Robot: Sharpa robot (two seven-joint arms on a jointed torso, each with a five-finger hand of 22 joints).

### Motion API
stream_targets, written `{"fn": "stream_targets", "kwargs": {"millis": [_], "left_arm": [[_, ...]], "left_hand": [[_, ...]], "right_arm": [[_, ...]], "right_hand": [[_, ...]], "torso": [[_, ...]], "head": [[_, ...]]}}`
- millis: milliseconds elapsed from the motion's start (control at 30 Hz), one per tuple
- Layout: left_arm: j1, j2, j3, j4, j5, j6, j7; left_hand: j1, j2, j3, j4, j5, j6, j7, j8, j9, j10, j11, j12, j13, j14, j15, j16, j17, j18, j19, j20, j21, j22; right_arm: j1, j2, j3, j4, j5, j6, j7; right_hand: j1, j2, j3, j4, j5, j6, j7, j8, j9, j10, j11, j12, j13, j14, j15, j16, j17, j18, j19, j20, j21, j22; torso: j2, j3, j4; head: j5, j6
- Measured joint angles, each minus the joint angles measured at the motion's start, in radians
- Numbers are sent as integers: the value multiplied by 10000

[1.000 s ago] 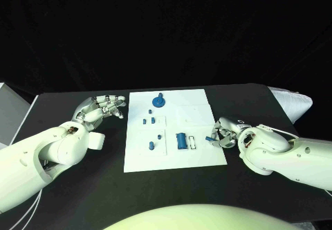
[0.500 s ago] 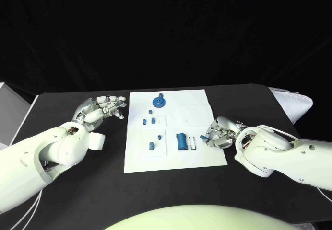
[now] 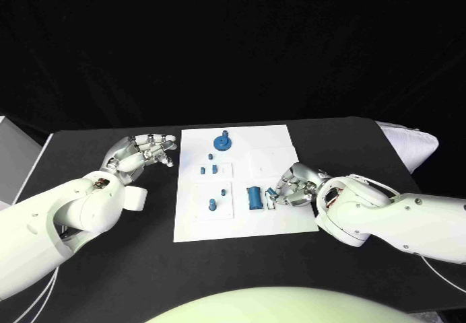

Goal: Assemble the parts on the task board

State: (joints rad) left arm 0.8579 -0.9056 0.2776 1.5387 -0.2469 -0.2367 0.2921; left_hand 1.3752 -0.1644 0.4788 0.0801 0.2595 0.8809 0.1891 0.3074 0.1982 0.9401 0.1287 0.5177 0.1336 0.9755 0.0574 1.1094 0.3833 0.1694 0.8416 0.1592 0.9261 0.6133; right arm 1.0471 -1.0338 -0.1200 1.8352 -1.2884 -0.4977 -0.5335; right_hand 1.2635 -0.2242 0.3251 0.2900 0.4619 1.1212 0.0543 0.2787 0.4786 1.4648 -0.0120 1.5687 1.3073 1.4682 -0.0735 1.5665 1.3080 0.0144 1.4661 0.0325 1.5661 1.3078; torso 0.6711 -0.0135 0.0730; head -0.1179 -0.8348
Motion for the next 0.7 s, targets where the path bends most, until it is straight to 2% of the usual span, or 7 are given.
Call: {"fn": "stream_targets", "kwargs": {"millis": [200,700], "left_arm": [[0,-10,0,11,1,0,-3],[0,-51,0,28,3,0,-12]], "left_hand": [[0,0,0,0,0,0,0,0,0,0,0,0,0,0,0,0,0,0,0,0,0,1],[0,0,29,28,0,0,0,0,-9,0,0,0,-8,0,0,0,0,0,0,0,0,1]], "right_arm": [[-32,167,-7,-152,65,83,-129],[-57,267,-11,-201,-45,358,-444]], "right_hand": [[-253,35,24,-2,-419,27,-27,4,32,0,-1,0,0,0,0,0,0,0,0,0,0,0],[-623,70,-189,12,-611,53,-53,40,61,1,-1,0,8,0,0,0,-2,0,0,0,0,-2]], "torso": [[2,1,10],[7,7,-11]], "head": [[18,-19],[48,-125]]}}
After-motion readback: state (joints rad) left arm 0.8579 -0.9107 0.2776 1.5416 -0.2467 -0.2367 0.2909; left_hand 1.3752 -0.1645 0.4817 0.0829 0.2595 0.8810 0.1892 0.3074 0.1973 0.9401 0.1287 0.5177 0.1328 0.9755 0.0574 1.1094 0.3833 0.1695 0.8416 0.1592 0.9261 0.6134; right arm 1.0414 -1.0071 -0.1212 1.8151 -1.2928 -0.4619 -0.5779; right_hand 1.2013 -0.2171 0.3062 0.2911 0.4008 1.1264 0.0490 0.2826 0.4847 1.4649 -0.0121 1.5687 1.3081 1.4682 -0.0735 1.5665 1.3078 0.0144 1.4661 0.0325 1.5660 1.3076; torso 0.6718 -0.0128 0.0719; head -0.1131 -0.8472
